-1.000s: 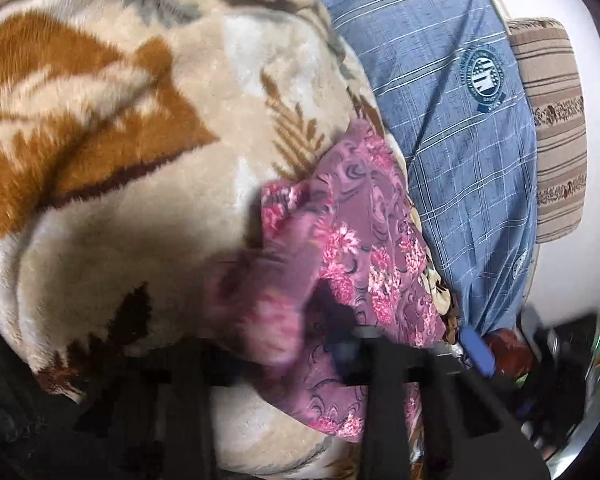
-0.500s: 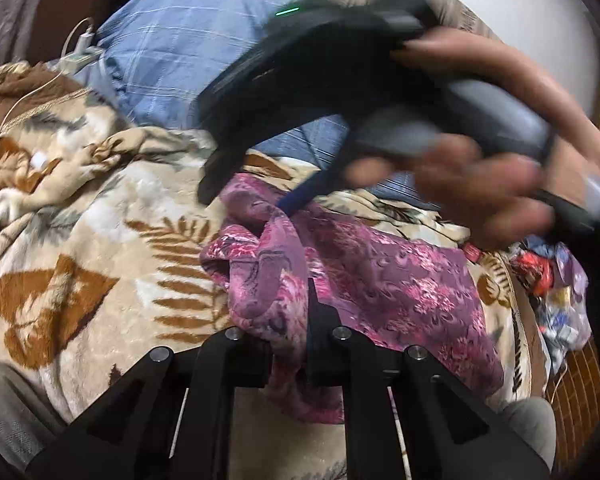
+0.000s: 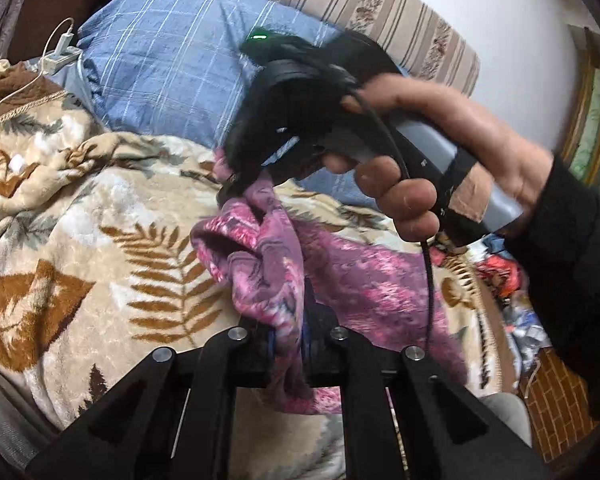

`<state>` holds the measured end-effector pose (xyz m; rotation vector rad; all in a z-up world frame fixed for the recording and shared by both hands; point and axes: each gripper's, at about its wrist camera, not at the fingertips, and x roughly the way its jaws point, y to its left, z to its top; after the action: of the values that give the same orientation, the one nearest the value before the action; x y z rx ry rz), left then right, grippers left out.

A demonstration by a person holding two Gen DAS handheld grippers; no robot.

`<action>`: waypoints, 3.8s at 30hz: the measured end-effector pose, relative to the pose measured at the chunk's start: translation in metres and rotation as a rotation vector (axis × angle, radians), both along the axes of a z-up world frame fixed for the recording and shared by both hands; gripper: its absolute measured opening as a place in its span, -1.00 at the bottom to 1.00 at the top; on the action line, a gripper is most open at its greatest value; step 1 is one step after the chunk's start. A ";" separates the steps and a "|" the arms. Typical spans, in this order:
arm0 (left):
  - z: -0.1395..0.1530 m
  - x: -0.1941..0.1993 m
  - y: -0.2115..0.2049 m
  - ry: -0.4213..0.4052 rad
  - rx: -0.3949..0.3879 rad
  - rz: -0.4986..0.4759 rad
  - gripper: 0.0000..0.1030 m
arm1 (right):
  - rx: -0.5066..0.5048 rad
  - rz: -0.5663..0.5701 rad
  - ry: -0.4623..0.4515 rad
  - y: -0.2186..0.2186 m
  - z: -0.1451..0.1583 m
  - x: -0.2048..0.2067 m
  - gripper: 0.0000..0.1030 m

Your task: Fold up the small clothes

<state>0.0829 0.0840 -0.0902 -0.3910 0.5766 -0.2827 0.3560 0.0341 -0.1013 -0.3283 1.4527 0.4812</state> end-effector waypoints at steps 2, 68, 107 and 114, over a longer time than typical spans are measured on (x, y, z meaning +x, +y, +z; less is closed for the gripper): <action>0.015 -0.004 -0.006 -0.029 0.010 -0.009 -0.87 | 0.111 -0.047 -0.023 -0.022 0.023 0.003 -0.87; -0.017 0.036 -0.213 0.265 0.247 -0.420 0.19 | 0.493 -0.701 -0.232 -0.414 -0.037 -0.149 -0.78; -0.067 0.017 -0.171 0.190 0.422 -0.403 -0.68 | 0.418 -0.857 -0.225 -0.400 -0.049 -0.263 -0.87; -0.044 0.005 -0.167 0.188 0.374 -0.455 -0.47 | 0.378 -0.834 -0.261 -0.392 -0.040 -0.260 -0.61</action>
<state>0.0880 -0.0833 -0.1341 0.0832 0.8855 -0.5664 0.0961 -0.3581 -0.1411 0.4952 1.0890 0.0180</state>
